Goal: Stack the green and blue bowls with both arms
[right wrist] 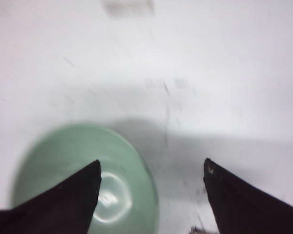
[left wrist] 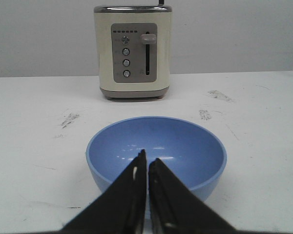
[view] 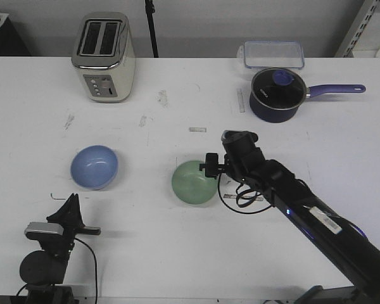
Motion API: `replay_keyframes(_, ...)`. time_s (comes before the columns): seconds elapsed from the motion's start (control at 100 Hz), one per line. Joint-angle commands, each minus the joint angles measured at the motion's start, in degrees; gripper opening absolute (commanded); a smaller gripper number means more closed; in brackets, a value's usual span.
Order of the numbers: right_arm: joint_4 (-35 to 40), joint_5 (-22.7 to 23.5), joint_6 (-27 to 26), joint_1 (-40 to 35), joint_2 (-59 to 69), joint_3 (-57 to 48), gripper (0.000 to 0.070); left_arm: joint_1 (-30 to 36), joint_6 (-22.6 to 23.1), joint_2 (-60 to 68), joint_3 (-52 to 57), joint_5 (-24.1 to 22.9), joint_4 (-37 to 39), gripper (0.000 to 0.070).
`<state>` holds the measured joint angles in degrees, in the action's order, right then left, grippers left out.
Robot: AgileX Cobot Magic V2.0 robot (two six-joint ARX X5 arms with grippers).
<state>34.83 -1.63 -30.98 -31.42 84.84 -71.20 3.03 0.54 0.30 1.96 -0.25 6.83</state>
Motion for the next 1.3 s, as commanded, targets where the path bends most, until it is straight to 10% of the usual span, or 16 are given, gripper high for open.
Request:
replay_keyframes(0.0,-1.77,-0.37,7.63,0.44,-1.25,-0.44,0.0461,-0.02,0.28,-0.11,-1.25,-0.22,0.72,0.0002)
replay_keyframes(0.26,-17.18,-0.33,23.5,8.59,-15.85,11.28,0.0444,-0.02,0.28,-0.11,-1.25,-0.22,0.72,0.0002)
replay_keyframes(0.4,-22.38,0.42,31.43,16.04,-23.71,18.38,0.0139,-0.02,0.28,-0.11,-1.25,-0.22,0.72,0.0002)
replay_keyframes(0.49,-24.81,0.46,33.86,20.44,-27.36,22.21,0.01,-0.02,0.28,-0.11,-1.25,-0.22,0.72,0.0002)
replay_keyframes(1.29,-25.9,3.08,23.32,29.66,-71.1,50.86,0.0017,-0.02,0.28,-0.11,-1.25,-0.22,0.72,0.0002)
